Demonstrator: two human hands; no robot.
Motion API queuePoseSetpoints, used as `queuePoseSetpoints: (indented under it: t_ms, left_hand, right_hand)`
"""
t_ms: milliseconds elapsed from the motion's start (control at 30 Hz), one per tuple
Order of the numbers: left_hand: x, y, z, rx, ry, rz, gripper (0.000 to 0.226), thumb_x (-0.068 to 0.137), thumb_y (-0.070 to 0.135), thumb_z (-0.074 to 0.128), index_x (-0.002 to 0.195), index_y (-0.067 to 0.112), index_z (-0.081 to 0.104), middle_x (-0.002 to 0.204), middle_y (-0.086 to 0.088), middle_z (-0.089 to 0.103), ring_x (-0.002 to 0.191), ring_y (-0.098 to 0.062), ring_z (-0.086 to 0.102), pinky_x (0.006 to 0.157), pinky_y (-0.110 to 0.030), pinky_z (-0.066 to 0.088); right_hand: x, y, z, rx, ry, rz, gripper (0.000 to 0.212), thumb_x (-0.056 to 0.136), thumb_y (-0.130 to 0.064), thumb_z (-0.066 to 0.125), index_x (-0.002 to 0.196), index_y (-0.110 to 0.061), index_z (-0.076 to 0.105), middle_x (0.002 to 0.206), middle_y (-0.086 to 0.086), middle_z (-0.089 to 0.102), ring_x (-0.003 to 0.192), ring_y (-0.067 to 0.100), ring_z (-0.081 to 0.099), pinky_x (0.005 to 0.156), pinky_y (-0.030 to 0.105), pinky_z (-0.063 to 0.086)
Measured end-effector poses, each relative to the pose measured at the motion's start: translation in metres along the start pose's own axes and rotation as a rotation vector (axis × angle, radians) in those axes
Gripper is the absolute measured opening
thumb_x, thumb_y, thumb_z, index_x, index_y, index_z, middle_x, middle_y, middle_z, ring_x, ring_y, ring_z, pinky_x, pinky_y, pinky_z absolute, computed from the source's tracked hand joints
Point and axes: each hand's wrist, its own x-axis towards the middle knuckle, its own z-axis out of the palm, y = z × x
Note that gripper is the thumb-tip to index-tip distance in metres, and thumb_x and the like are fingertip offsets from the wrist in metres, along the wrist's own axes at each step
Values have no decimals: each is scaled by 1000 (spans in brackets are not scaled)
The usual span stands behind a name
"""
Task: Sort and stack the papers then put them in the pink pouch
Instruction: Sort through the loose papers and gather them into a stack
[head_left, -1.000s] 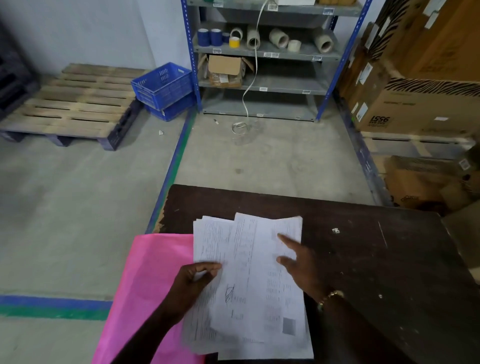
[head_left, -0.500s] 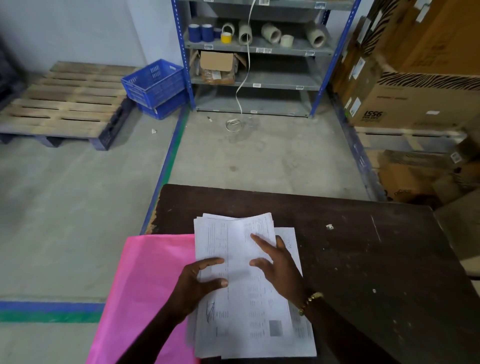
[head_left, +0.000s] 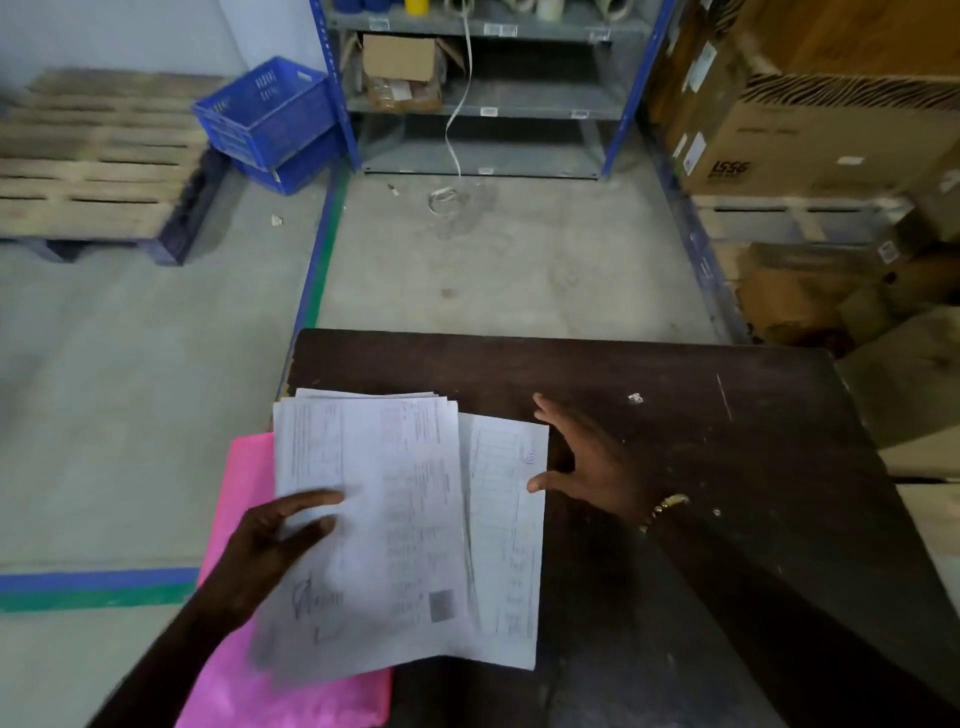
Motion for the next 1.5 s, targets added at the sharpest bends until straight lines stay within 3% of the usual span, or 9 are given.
queuePoseSetpoints:
  t_ms: [133, 400, 533, 600, 733, 967, 1200, 1400, 1500]
  left_hand:
    - [-20, -9, -26, 17, 17, -33, 27, 84, 6, 75, 108, 19, 80, 116, 13, 77, 109, 8, 66, 92, -2, 46]
    - [-25, -21, -39, 56, 28, -59, 25, 85, 12, 76, 106, 26, 80, 116, 19, 75, 110, 11, 64, 92, -5, 49]
    - [-16, -17, -36, 37, 19, -53, 26, 87, 12, 74, 110, 23, 79, 121, 15, 75, 116, 5, 64, 96, -4, 45]
    - [-10, -14, -33, 25, 19, -47, 27, 88, 9, 73, 110, 22, 79, 121, 14, 74, 117, 4, 64, 95, -2, 44]
    - [3, -13, -30, 22, 7, -34, 26, 87, 7, 74, 110, 19, 79, 120, 13, 75, 115, 2, 65, 95, -3, 46]
    - [29, -3, 0, 26, -61, 2, 27, 88, 10, 75, 113, 20, 77, 119, 15, 75, 115, 0, 67, 93, -6, 48]
    - [38, 23, 62, -120, -157, 1, 27, 95, 27, 69, 116, 13, 76, 122, 0, 76, 113, -18, 72, 98, -34, 58]
    - [29, 40, 92, -286, -70, -220, 47, 108, 39, 36, 114, 10, 72, 99, -16, 78, 86, -34, 76, 70, -42, 62]
    - [27, 43, 94, -185, -75, -118, 29, 104, 38, 51, 118, 21, 70, 110, -2, 78, 95, -19, 76, 79, -39, 62]
  right_hand:
    - [15, -14, 5, -108, -188, -26, 135, 73, -67, 83, 166, -32, -8, 176, -3, 4, 162, 17, -3, 129, 41, -2]
    - [-10, -27, 79, -337, -41, -10, 140, 74, -95, 50, 160, -19, -29, 175, 8, -14, 163, 24, -11, 130, 41, -13]
    - [-23, -31, 71, -266, 24, 16, 110, 91, -75, 54, 165, -30, -14, 176, 4, 2, 162, 23, 9, 131, 44, -3]
    - [-30, -25, 63, -25, 102, 5, 90, 100, -56, 59, 164, -41, -2, 172, -1, 22, 155, 18, 32, 130, 40, 26]
    - [-43, -16, 7, 583, 249, 174, 89, 88, -18, 85, 158, -45, 35, 104, -6, 81, 91, 12, 76, 77, 30, 64]
    - [-43, -24, -103, 879, 177, 108, 72, 82, 13, 77, 145, -17, 59, 128, 4, 76, 111, 23, 76, 84, 35, 65]
    - [-19, -40, -48, 755, 203, 119, 69, 76, 10, 86, 137, -12, 64, 119, -4, 77, 103, 4, 74, 84, 21, 59]
    - [-18, -37, 25, 475, 194, 195, 88, 80, -17, 90, 156, -23, 46, 146, 0, 61, 122, 16, 65, 101, 28, 53]
    - [-24, -34, 36, 307, 155, 138, 104, 81, -23, 89, 165, -29, 27, 149, 7, 60, 118, 18, 68, 98, 24, 54]
